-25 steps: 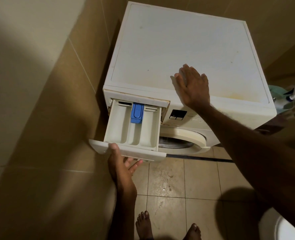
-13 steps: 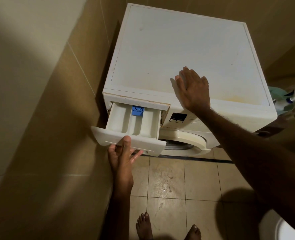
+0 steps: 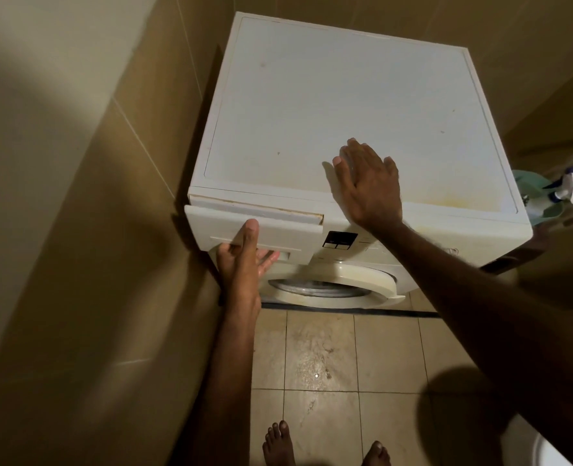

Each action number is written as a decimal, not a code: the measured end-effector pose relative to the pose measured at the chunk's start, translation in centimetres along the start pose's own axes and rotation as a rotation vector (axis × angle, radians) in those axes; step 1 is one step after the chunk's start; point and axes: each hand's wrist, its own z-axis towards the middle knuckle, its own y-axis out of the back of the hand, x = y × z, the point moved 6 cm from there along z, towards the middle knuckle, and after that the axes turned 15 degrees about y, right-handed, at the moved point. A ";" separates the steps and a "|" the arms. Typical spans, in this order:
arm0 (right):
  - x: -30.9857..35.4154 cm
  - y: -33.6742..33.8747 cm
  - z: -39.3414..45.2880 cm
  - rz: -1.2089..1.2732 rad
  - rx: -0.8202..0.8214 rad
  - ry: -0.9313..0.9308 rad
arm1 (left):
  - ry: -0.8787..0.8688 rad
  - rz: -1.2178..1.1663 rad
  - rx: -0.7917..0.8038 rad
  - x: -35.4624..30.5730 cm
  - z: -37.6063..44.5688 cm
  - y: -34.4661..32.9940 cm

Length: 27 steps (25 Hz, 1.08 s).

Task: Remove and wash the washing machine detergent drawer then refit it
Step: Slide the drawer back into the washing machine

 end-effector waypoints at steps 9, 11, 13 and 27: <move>-0.1 -0.3 0.0 -0.022 0.046 -0.032 | 0.031 -0.008 -0.025 -0.6 1.7 -1.1; -0.1 -0.3 -0.1 -0.004 0.040 -0.037 | 0.037 -0.015 -0.010 -0.5 1.7 -1.3; 0.0 -0.2 -0.1 0.009 0.041 -0.039 | 0.052 -0.037 0.012 -0.2 1.7 -1.4; 0.0 -0.2 -0.1 0.016 0.033 -0.048 | 0.091 -0.080 0.018 0.5 2.5 -1.0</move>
